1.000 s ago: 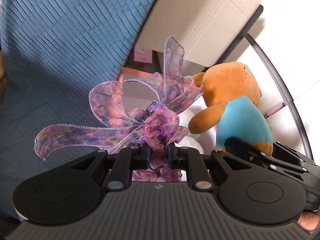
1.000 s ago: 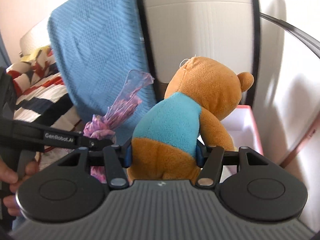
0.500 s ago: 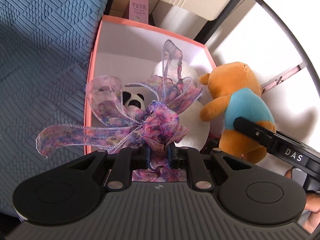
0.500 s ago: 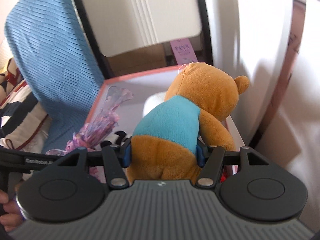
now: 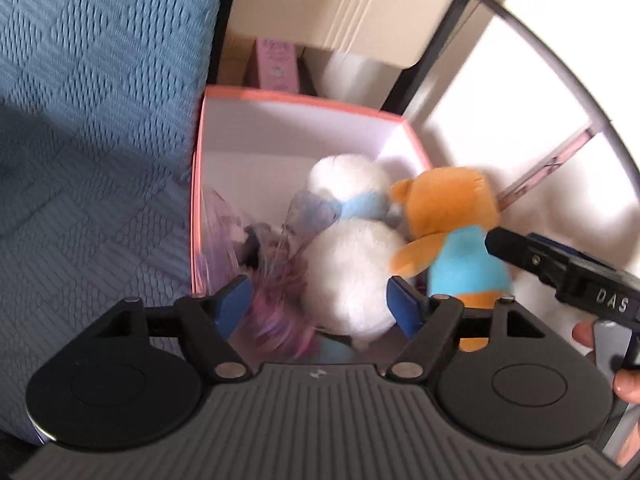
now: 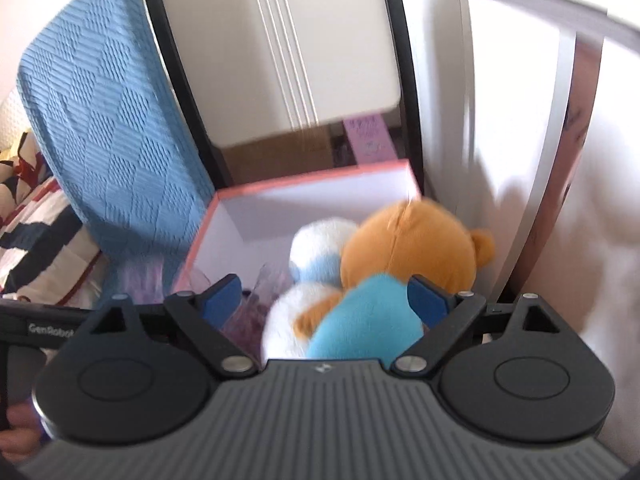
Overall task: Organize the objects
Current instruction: 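Lower the bow into the pink box with the left tool while the right tool lowers the bear in, then open both tools and withdraw them from the pink box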
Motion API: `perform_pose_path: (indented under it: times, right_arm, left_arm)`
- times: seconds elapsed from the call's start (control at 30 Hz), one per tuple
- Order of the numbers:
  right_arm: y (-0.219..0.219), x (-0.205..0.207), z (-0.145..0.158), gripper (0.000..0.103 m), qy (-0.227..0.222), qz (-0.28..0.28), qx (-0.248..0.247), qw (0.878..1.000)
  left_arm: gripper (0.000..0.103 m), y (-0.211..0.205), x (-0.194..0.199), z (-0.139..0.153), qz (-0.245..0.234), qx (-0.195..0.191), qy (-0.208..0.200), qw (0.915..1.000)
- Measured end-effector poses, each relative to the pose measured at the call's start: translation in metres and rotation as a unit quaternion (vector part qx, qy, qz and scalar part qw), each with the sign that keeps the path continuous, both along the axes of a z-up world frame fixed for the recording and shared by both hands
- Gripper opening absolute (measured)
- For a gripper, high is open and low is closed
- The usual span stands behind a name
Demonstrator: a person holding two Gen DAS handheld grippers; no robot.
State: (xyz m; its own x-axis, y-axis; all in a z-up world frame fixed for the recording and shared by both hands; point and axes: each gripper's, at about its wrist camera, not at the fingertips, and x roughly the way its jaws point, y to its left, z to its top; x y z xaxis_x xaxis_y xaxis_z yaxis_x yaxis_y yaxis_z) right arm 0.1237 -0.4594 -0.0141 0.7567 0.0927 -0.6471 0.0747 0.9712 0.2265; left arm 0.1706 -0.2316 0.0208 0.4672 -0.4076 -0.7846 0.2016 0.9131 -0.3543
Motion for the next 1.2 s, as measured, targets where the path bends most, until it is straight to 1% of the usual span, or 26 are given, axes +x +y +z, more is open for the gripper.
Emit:
perform_pose_path:
  times: [0.03, 0.17, 0.27, 0.43, 0.63, 0.83, 1.03, 1.2]
  right_arm:
    - [0.002, 0.000, 0.006, 0.092, -0.005, -0.001, 0.003, 1.000]
    - [0.009, -0.012, 0.039, 0.092, -0.029, -0.003, 0.015, 0.999]
    - [0.015, -0.018, 0.055, 0.092, -0.041, -0.008, 0.022, 0.999]
    - [0.027, -0.046, 0.074, 0.092, -0.050, -0.006, 0.025, 0.998]
    - [0.047, -0.078, 0.088, 0.092, -0.059, 0.001, 0.026, 0.998]
    - [0.063, -0.103, 0.082, 0.092, -0.050, -0.004, 0.035, 0.998]
    - [0.072, -0.127, 0.068, 0.092, -0.036, -0.029, 0.051, 0.998]
    - [0.073, -0.140, 0.055, 0.092, -0.025, -0.045, 0.048, 0.998]
  left_arm:
    - [0.084, 0.001, -0.002, 0.007, -0.002, 0.000, -0.006, 1.0000]
    - [0.086, 0.008, -0.018, 0.039, -0.007, -0.011, -0.034, 0.9993]
    - [0.087, 0.014, -0.033, 0.060, -0.018, -0.019, -0.054, 0.9982]
    - [0.087, 0.022, -0.060, 0.088, -0.034, -0.020, -0.077, 0.9963]
    - [0.087, 0.034, -0.087, 0.105, -0.042, -0.029, -0.089, 0.9947]
    - [0.087, 0.047, -0.108, 0.110, -0.052, -0.026, -0.098, 0.9934]
    - [0.087, 0.063, -0.125, 0.107, -0.052, -0.028, -0.096, 0.9936]
    - [0.087, 0.072, -0.137, 0.102, -0.049, -0.022, -0.097, 0.9939]
